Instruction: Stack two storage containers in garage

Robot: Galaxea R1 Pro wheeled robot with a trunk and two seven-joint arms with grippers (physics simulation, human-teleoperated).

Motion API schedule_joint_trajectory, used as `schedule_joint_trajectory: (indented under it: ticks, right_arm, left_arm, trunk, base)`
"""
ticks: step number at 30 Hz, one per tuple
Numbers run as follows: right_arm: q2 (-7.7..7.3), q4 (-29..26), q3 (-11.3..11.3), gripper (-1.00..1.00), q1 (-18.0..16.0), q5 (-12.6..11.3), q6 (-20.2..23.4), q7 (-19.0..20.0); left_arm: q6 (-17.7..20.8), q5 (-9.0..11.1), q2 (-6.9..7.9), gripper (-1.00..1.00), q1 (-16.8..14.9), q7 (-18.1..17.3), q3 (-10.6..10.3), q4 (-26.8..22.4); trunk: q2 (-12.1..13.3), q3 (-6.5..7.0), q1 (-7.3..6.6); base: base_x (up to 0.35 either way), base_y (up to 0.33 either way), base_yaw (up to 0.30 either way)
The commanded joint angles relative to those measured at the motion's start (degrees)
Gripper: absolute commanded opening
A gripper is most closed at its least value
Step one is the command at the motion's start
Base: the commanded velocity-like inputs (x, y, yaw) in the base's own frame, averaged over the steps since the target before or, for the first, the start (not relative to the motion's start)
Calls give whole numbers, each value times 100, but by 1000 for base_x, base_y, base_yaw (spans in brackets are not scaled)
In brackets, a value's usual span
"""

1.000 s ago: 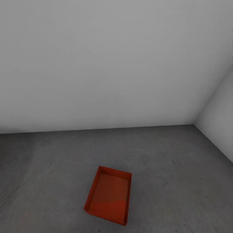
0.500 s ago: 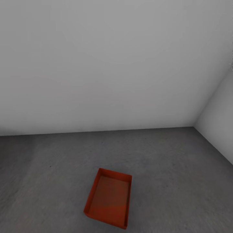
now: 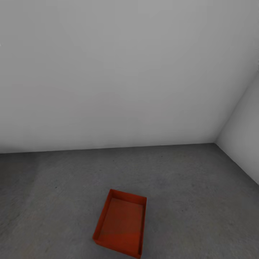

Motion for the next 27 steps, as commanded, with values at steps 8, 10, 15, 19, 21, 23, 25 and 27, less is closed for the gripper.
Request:
schedule_joint_trajectory:
  ticks: [8, 10, 15, 19, 21, 23, 25, 27]
  right_arm:
    - [6, 18, 51, 100, -4, -22, -35, -1]
    - [7, 18, 51, 100, -5, -19, -35, -1]
    - [6, 18, 51, 100, -5, -13, -35, -1]
    - [6, 18, 56, 100, -5, -1, -31, 5]
    - [6, 18, 58, 100, -5, 2, -26, 11]
    - [2, 18, 59, 100, -5, 4, -21, 20]
    - [2, 18, 61, 100, -5, 4, -15, 23]
    - [1, 18, 65, 100, -5, 10, -11, 29]
  left_arm:
    - [-7, 33, -6, 100, -3, 10, -31, 0]
    - [-7, 32, -7, 100, -1, 10, -31, 0]
    - [-5, 34, -14, 100, -3, 10, -31, 0]
    - [-6, 35, -17, 100, -3, 10, -31, 0]
    - [-5, 35, -15, 100, -3, 10, -31, 0]
    - [-5, 35, -14, 100, -4, 10, -31, 0]
    - [-6, 35, -15, 100, -4, 10, -31, 0]
    - [-6, 35, -12, 100, -3, 10, -31, 0]
  trunk:
    - [-3, 67, 0]
    - [-3, 85, 0]
    - [-3, 131, 0]
    - [-3, 168, 0]
    - [-3, 186, 0]
    - [-3, 204, 0]
    - [-3, 223, 0]
    - [-3, 241, 0]
  base:
    - [0, 0, 0]
    - [0, 0, 0]
    - [0, 0, 0]
    - [0, 0, 0]
    - [0, 0, 0]
    - [0, 0, 0]
    - [0, 0, 0]
    - [0, 0, 0]
